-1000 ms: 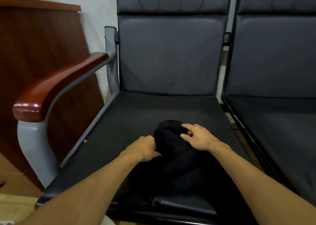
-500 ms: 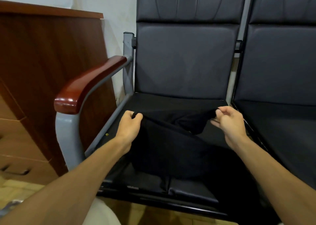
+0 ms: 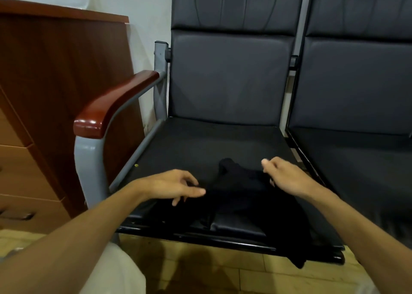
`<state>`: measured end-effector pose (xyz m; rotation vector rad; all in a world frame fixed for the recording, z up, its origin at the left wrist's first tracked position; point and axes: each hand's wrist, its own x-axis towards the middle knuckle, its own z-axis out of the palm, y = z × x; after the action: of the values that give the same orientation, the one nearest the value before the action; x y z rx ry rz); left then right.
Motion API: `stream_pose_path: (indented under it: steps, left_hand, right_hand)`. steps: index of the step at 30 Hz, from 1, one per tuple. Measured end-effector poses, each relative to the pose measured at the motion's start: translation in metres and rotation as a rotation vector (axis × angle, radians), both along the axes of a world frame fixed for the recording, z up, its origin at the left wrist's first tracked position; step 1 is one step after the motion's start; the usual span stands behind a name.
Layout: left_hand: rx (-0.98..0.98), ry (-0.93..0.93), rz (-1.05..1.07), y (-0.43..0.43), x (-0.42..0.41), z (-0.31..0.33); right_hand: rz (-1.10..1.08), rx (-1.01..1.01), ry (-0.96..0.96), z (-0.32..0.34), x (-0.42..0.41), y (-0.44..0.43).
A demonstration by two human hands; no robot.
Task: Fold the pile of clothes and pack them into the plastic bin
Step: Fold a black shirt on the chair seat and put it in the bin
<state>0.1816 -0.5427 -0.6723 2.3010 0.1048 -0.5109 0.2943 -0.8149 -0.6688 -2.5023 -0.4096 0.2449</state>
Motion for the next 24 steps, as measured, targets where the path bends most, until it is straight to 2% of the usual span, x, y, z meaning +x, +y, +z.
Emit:
stream_pose_path:
  steps: [2,5,8,10,12,14,16,19,20,22,24]
  left_hand:
    - [0.064,0.012,-0.045,-0.004,-0.002,-0.003]
    - [0.086,-0.105,-0.040,-0.015,0.000,-0.004]
    - [0.184,-0.240,-0.105,-0.030,0.001,-0.009]
    - [0.306,-0.276,-0.194,-0.036,0.004,-0.016]
    - [0.340,-0.328,-0.211,-0.035,0.009,-0.020]
    - [0.225,-0.440,-0.089,-0.031,0.017,-0.022]
    - [0.015,-0.532,0.122,-0.028,0.021,-0.018]
    - [-0.462,-0.515,0.363,-0.030,0.016,-0.002]
    - [-0.578,-0.468,0.396,-0.031,0.013,0.003]
    - [-0.665,-0.336,0.376,-0.031,0.007,0.012]
    - [-0.588,-0.190,0.281,-0.029,0.000,0.014]
  right_hand:
    - [0.139,-0.216,0.033,-0.004,-0.005,0.000]
    - [0.305,-0.348,-0.021,-0.006,-0.010,0.007]
    - [0.378,-0.326,-0.090,-0.011,-0.012,0.012]
    - [0.347,-0.272,-0.097,-0.010,-0.011,0.010]
    - [0.286,-0.182,-0.134,-0.005,-0.009,0.004]
    - [0.220,-0.076,-0.192,0.001,-0.007,-0.003]
    - [0.131,0.114,-0.213,0.006,-0.006,-0.007]
    - [0.067,0.568,-0.016,0.019,-0.014,-0.010]
    - [0.108,0.645,0.084,0.025,-0.020,-0.011]
    - [0.261,0.606,0.306,0.035,-0.030,-0.014]
    - [0.394,0.385,0.466,0.037,-0.036,-0.016]
